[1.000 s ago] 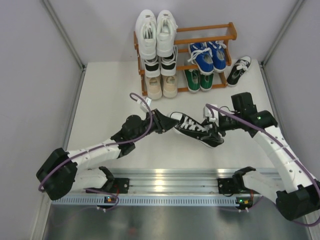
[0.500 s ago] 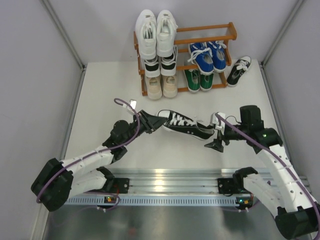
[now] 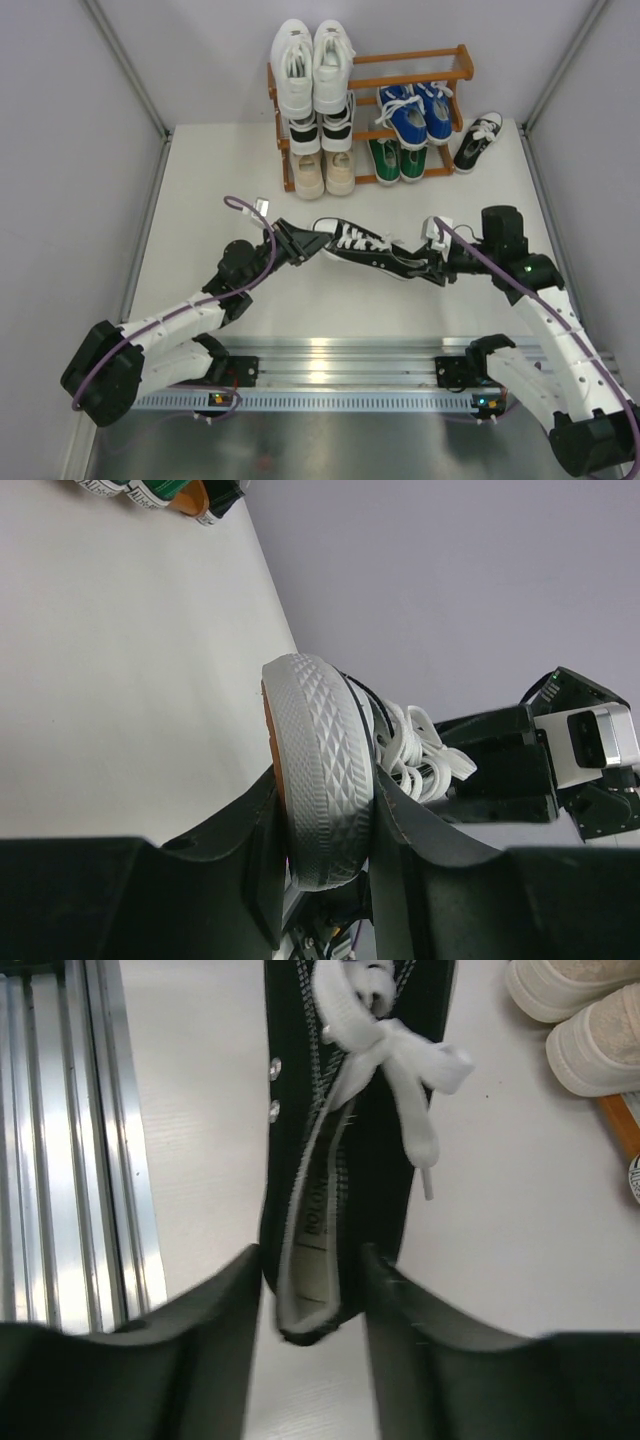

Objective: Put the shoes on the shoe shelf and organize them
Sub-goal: Place the shoe at the shoe shelf.

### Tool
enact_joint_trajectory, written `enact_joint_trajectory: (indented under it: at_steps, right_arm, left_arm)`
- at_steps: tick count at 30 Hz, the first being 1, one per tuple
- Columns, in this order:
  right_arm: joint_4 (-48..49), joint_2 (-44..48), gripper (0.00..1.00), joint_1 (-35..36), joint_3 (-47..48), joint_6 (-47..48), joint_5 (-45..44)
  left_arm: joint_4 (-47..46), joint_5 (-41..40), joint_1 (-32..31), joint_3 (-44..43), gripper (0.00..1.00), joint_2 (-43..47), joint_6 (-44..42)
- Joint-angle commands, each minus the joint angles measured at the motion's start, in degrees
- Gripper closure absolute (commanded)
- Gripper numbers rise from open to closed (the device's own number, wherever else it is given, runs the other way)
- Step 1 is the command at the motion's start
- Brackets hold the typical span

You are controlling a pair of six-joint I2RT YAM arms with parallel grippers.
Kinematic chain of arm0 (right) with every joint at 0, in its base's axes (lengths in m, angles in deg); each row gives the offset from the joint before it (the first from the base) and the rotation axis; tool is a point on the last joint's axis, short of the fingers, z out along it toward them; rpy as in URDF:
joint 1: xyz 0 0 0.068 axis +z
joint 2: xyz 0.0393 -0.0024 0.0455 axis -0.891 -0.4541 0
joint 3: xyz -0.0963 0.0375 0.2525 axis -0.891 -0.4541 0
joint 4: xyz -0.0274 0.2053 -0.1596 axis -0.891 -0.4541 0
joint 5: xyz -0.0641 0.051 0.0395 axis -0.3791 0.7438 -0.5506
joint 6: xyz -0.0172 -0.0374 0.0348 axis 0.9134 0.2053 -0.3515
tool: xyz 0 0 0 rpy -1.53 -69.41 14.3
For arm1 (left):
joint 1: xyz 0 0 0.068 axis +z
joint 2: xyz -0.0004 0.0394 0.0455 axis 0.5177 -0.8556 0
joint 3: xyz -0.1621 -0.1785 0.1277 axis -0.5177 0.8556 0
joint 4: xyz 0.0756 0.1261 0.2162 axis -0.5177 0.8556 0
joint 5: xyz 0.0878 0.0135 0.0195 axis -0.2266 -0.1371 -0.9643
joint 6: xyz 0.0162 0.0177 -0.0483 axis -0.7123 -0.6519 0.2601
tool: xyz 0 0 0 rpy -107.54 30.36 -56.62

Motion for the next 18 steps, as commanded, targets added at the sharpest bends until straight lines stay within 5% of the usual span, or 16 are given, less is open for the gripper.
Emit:
enact_joint_trajectory:
  at_steps: [1, 3, 4, 9, 11, 14, 18]
  right_arm:
    - [1.62, -0.47, 0.64, -0.46, 1.66, 2.04, 3.14]
    - [0.92, -0.73, 0.83, -0.38, 2.18, 2.92, 3.49]
    - [0.57, -0.74, 1.00, -0.46, 2.79, 3.27, 3.23]
    - [0.56, -1.08, 1.00, -0.81, 6.92, -1.28, -0.02]
    - [0.74, -2.31, 1.00, -1.60, 11.48, -6.63, -2.31]
    - [1.44, -4.59, 1.00, -6.78, 18.16, -12.70, -1.09]
    - [2.40, -7.24, 1.00, -16.08, 25.37, -17.29, 1.73]
  left_arm:
    - [-10.83, 0.17, 0.21, -2.52, 1.00, 1.44, 3.52]
    - [-11.26, 0.00, 0.21, -2.34, 1.00, 1.35, 3.87]
    - [-11.35, 0.00, 0.21, -2.25, 1.00, 1.34, 4.04]
    - [-8.64, -0.44, 0.38, -2.86, 0.96, 1.52, 3.96]
    - [-4.08, -0.09, 0.91, -3.57, 0.54, 2.13, 2.65]
    - [4.88, 0.61, 2.57, -5.41, 0.15, 4.50, -1.73]
    - [18.59, 0.79, 5.65, -10.15, 0.05, 9.59, -10.09]
